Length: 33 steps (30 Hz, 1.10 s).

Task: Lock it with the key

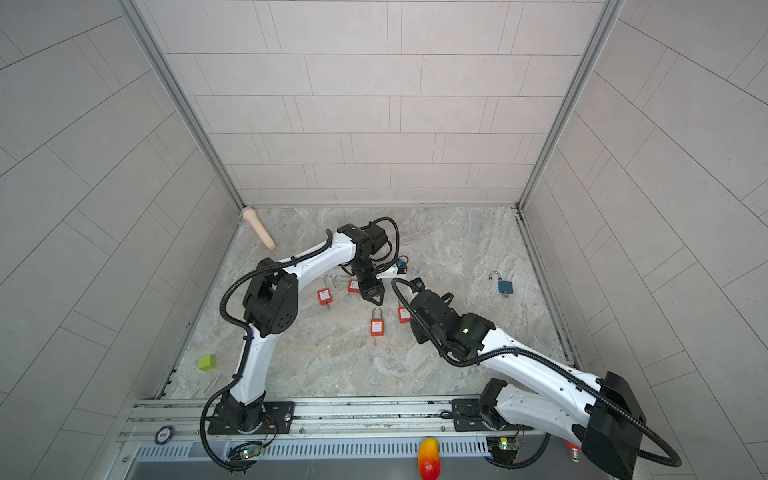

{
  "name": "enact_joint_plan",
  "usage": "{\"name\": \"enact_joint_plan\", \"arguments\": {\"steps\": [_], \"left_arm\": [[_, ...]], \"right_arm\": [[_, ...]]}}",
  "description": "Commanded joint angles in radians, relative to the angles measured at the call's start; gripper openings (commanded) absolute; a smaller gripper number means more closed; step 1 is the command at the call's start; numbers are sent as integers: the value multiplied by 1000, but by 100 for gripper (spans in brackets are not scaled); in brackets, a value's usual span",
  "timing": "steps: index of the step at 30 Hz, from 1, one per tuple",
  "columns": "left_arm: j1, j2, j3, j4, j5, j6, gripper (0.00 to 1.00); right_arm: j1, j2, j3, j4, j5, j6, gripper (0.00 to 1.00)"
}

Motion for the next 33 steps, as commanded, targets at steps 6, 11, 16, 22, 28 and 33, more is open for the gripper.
{"name": "enact_joint_plan", "arguments": {"steps": [6, 11, 16, 22, 28, 33], "left_arm": [[175, -317, -187, 294, -19, -258, 48], [284, -665, -624, 602, 57, -400, 49], [298, -946, -908, 749, 29, -502, 51], [301, -1105, -1040, 772, 12, -531, 53], [301, -1137, -1070, 782, 10, -563, 53], [300, -1155, -1078, 786, 14, -576, 53]], "right_arm": [[54, 168, 156, -114, -20, 107, 0], [67, 380, 260, -171, -78, 96, 0], [66, 625, 396, -233, -190, 77, 0], [52, 772, 532, -328, -196, 54, 0], [28, 839, 586, -390, -216, 78, 0], [7, 866, 597, -394, -217, 87, 0]]}}
